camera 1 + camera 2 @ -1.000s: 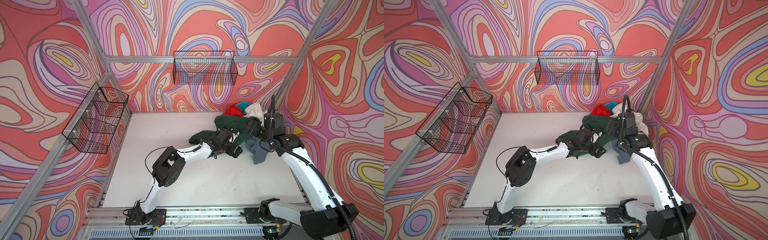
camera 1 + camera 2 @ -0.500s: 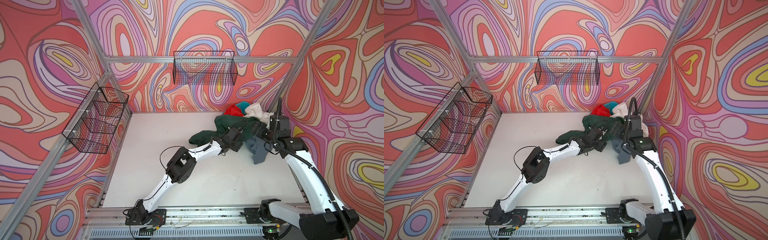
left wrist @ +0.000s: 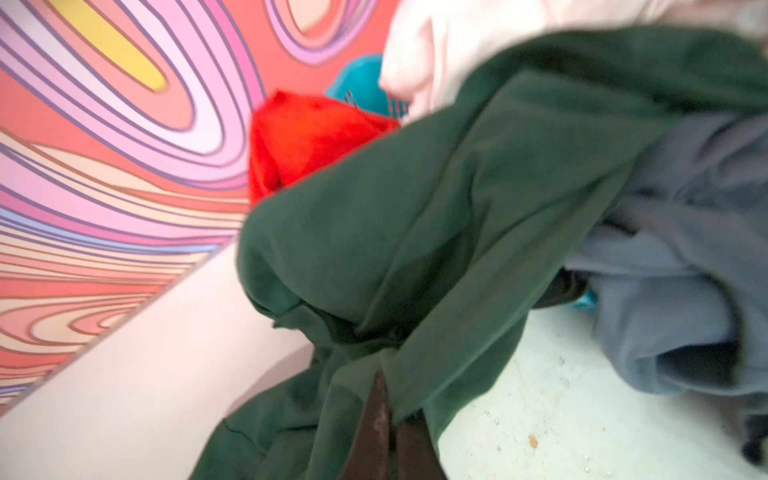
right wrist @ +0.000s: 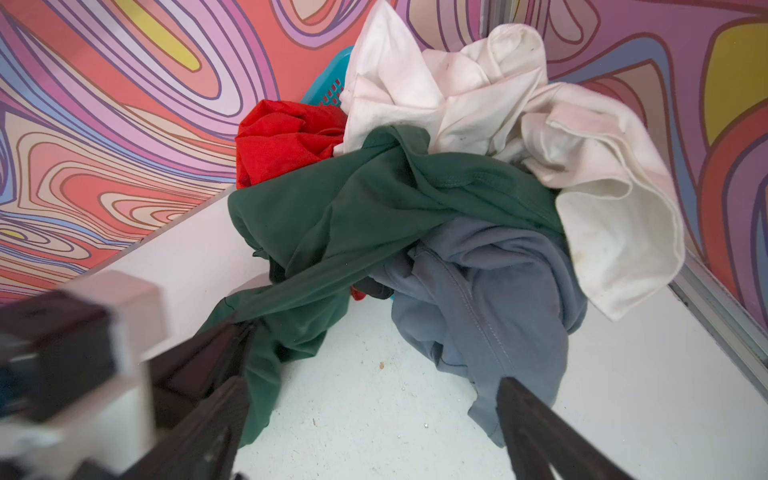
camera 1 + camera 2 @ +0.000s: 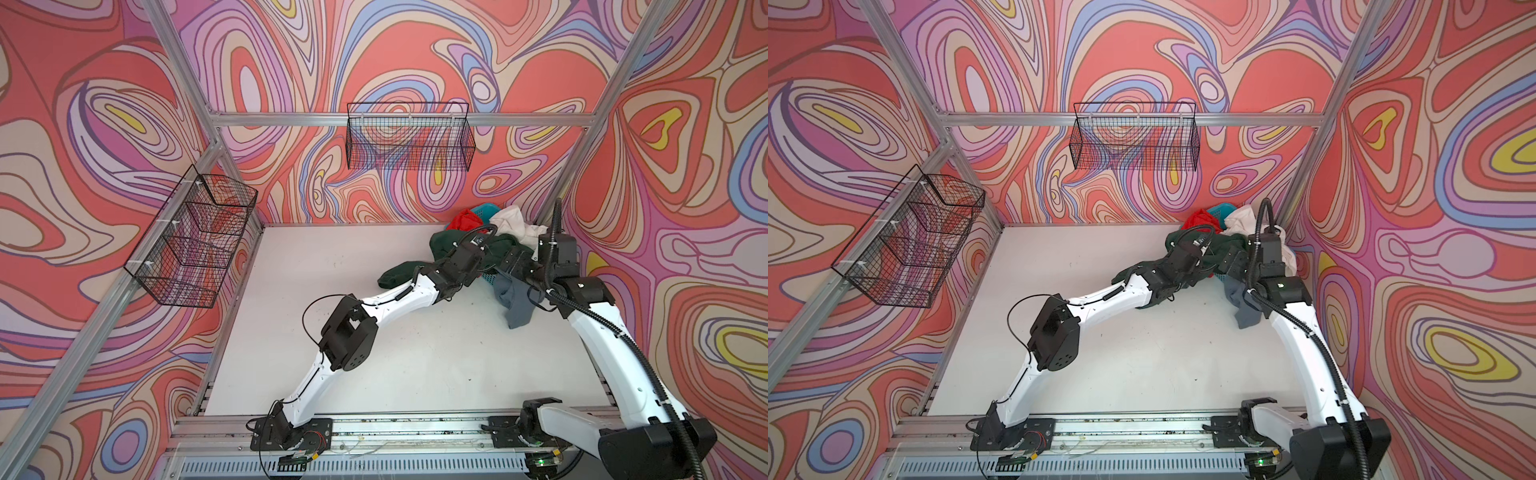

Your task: Fold and stack the t-shirts

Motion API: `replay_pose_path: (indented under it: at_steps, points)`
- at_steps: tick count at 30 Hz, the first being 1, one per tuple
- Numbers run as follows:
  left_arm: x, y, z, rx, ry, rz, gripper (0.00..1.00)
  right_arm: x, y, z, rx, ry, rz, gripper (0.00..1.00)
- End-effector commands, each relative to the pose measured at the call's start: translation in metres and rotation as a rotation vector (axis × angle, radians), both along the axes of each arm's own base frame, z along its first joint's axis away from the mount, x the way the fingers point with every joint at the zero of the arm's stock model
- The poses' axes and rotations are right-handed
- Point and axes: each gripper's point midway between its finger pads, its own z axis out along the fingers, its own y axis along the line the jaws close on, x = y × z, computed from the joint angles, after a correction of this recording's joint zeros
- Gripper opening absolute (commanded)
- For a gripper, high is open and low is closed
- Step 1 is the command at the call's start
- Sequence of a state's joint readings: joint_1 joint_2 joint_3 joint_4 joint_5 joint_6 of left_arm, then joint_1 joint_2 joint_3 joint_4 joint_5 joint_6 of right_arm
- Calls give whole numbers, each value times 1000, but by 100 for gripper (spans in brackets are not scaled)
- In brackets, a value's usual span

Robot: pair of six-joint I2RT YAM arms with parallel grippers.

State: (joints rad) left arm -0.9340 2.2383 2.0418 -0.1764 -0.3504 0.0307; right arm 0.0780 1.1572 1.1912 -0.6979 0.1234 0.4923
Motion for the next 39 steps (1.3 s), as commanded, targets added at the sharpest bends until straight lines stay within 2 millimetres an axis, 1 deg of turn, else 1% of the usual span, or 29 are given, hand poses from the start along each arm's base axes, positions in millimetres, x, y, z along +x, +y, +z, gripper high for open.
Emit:
replay_pose_path:
  at_steps: [1, 4, 7, 9, 12, 15, 17, 19, 20, 21, 25, 26, 28, 30, 31, 32, 34, 35, 37, 39]
  points:
    - [0, 28, 133, -160, -227, 45, 0, 2, 3, 13, 27, -37, 10, 98]
    - [-9, 49, 191, -186, -346, 59, 0, 3, -2, 14, 2, -30, -4, 98]
    - [-23, 69, 238, -208, -433, 66, 0, 6, 1, 11, -4, -17, 13, 98]
    - [-31, 87, 262, -214, -493, 95, 0, 8, 3, 10, -2, -17, 28, 98]
    - [-41, 123, 290, -203, -591, 196, 0, 12, 9, 7, -11, -13, 74, 98]
    - [-53, 163, 304, -181, -654, 310, 0, 17, 11, -8, -30, 29, 100, 98]
    - [-61, 188, 304, -166, -683, 385, 0, 25, 14, -27, -29, 79, 122, 98]
    - [-71, 211, 295, -153, -688, 442, 0, 33, 22, -47, -21, 127, 153, 98]
    - [-74, 217, 289, -148, -683, 446, 0, 37, 25, -54, -26, 141, 162, 98]
    - [-78, 231, 281, -143, -663, 491, 0, 42, 29, -62, -44, 155, 167, 98]
    - [-93, 253, 250, -160, -579, 489, 0, 63, 41, -84, -154, 206, 170, 98]
    - [-96, 256, 244, -163, -561, 484, 0, 69, 45, -88, -167, 216, 178, 98]
    - [-101, 264, 232, -172, -533, 489, 0, 83, 53, -104, -190, 251, 197, 98]
    - [-106, 272, 223, -172, -519, 495, 0, 98, 65, -118, -208, 281, 228, 93]
    - [-106, 274, 218, -167, -512, 499, 0, 104, 71, -121, -210, 285, 247, 93]
    - [-106, 275, 213, -156, -505, 501, 0, 112, 80, -136, -206, 320, 274, 92]
    - [-106, 277, 206, -145, -493, 512, 0, 129, 98, -148, -160, 321, 330, 91]
    - [-105, 277, 203, -139, -485, 512, 0, 138, 103, -154, -146, 323, 343, 91]
    - [-104, 274, 197, -134, -465, 496, 0, 152, 103, -167, -149, 343, 319, 91]
    - [-104, 272, 192, -134, -446, 484, 0, 168, 96, -176, -185, 359, 279, 91]
